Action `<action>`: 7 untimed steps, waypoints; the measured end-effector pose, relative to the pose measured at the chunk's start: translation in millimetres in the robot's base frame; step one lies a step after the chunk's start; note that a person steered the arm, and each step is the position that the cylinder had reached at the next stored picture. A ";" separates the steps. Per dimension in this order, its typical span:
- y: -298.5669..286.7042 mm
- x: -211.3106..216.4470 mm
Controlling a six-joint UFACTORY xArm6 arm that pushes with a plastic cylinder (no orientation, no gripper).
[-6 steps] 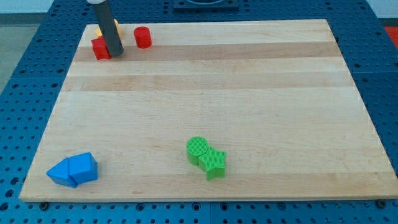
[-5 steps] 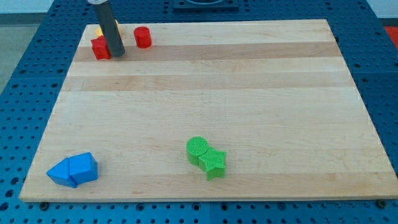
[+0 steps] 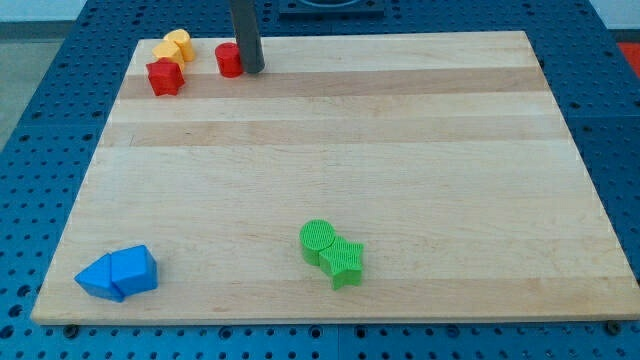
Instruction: Move the red circle slightly near the yellow hexagon
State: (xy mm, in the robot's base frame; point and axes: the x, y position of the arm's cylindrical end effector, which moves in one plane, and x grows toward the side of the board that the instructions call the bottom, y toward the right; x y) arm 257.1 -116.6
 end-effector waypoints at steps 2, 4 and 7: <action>-26.6 -6.8; -45.3 -6.8; -23.2 -51.9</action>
State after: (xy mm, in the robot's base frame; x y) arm 205.3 -139.8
